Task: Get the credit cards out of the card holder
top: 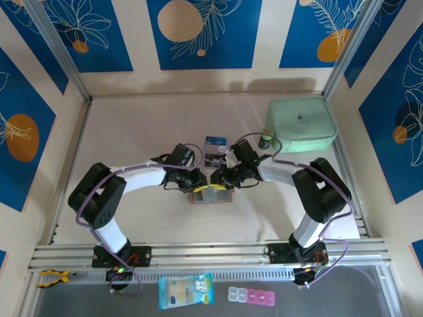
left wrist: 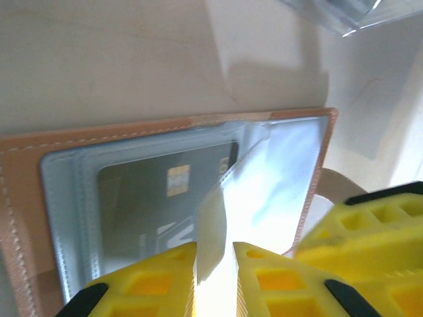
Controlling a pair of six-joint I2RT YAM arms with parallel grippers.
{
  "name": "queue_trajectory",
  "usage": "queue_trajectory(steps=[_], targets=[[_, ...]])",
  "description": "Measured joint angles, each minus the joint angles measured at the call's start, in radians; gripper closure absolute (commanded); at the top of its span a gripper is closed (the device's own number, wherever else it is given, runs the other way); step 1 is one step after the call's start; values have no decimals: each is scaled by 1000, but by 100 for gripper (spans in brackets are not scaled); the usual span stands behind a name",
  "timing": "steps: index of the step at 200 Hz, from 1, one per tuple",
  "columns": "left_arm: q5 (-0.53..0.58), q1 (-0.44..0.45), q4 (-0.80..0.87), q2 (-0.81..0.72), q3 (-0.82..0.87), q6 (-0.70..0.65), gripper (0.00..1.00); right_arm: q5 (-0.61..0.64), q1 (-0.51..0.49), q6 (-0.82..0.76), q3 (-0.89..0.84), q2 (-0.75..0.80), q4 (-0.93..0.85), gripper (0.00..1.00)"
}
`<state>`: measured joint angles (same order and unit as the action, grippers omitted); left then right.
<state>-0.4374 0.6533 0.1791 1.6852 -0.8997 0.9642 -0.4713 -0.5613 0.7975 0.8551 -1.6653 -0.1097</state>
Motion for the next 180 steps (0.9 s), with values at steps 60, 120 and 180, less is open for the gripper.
queue_trajectory(steps=[60,120,180], targets=[[-8,25,22,0,-62,0,78,21,43,-5,0,104,-49,74],[-9,60,32,37,-126,0,73,34,72,-5,-37,167,-75,74],[-24,97,40,107,-196,0,65,66,108,-12,-74,255,-122,73]])
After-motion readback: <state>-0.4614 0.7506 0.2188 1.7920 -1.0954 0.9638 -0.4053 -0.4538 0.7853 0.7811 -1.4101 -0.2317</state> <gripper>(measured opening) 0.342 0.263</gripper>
